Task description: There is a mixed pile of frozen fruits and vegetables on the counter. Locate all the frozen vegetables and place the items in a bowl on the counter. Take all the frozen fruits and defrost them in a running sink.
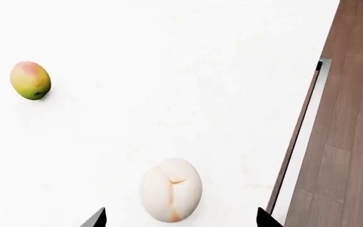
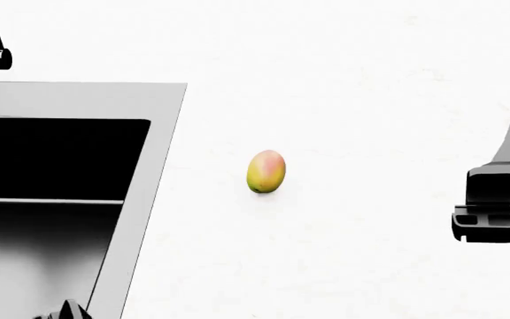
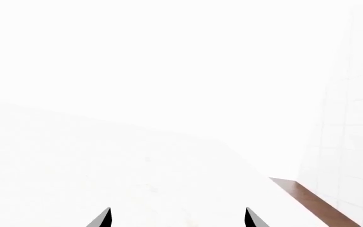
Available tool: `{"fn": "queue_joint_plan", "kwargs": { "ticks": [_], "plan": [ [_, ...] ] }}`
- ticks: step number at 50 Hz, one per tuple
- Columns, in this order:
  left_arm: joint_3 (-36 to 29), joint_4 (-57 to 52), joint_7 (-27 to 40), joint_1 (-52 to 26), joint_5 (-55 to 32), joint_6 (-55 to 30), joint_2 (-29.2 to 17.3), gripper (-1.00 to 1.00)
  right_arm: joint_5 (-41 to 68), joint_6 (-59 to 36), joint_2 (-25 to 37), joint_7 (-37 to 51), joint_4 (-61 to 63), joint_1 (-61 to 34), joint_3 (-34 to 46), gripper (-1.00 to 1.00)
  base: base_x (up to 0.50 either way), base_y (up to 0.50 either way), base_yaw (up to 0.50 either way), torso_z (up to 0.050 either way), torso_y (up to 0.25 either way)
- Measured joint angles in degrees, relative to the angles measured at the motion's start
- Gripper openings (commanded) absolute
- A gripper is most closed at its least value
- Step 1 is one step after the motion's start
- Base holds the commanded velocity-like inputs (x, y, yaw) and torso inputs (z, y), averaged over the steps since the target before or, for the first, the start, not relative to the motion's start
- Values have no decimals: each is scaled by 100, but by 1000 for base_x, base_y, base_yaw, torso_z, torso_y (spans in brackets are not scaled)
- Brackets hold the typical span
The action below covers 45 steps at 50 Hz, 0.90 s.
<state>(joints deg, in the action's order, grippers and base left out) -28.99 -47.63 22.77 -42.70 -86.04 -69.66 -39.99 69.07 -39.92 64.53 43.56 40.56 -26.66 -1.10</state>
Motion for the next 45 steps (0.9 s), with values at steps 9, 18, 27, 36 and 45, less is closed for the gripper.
{"fn": "queue_joint_plan", "kwargs": {
  "ticks": [9,18,27,36,45],
  "plan": [
    [-261,278,-324,-79,631,-12,253,100,-5,-8,-9,-12,7,-4,10,100,0,0,0,0,0],
    [-505,424,-548,-129,1054,11,455,100,-18,-21,-19,-26,12,-15,31,100,0,0,0,0,0],
    [-780,560,-760,-145,1450,71,612,100,-27,-38,-33,-43,19,-42,60,100,0,0,0,0,0],
    [-1054,820,-994,-134,1925,195,673,100,-37,-51,-52,-59,21,-69,87,100,0,0,0,0,0],
    [-1383,1046,-1183,-97,2327,291,755,100,-46,-52,-62,-84,27,-75,102,100,0,0,0,0,0]
  ]
}}
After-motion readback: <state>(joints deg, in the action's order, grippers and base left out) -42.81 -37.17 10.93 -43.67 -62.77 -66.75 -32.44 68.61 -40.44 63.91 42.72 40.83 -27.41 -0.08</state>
